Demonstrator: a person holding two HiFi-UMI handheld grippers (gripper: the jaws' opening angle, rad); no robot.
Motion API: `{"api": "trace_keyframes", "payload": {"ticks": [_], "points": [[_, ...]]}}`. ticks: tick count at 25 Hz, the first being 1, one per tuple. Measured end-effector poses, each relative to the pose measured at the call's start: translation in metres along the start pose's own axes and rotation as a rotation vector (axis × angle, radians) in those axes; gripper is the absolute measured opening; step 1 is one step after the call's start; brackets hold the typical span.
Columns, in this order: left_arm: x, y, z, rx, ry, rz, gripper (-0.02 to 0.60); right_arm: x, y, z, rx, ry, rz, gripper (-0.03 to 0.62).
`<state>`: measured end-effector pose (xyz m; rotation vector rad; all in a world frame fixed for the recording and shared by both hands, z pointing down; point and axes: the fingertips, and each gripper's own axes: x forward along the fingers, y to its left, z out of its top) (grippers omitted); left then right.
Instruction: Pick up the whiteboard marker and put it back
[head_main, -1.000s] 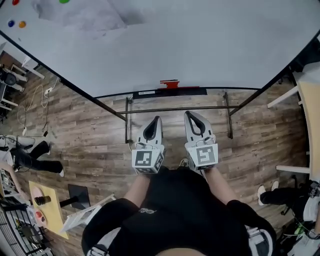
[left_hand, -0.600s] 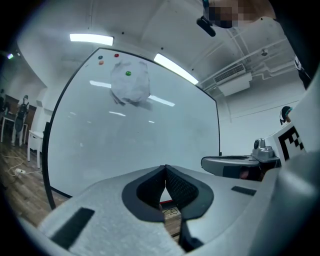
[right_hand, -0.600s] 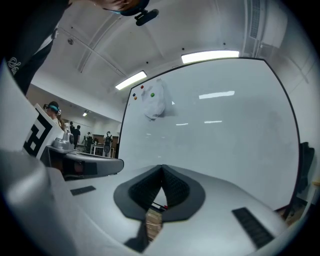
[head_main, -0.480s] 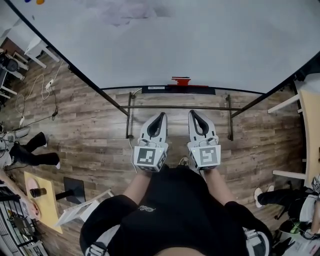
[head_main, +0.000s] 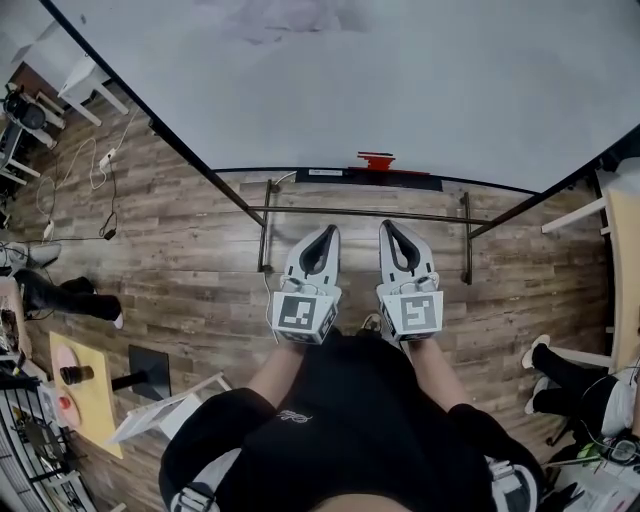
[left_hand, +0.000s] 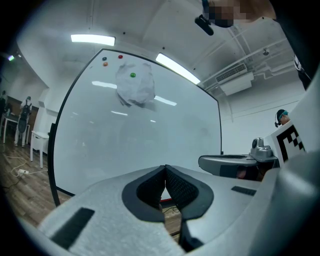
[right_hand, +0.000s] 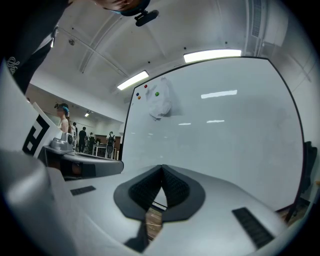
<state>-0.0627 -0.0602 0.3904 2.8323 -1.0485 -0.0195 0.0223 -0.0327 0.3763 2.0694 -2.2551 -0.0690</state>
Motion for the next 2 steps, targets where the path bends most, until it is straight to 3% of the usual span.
{"api": "trace_keyframes", "payload": {"ticks": [2], "points": [[-0.0011, 0.0024, 0.0017, 0.001, 0.001, 0.002, 0.006, 0.0011, 0.0013, 0.0025, -0.002, -0.003, 0.000, 0.002]]}}
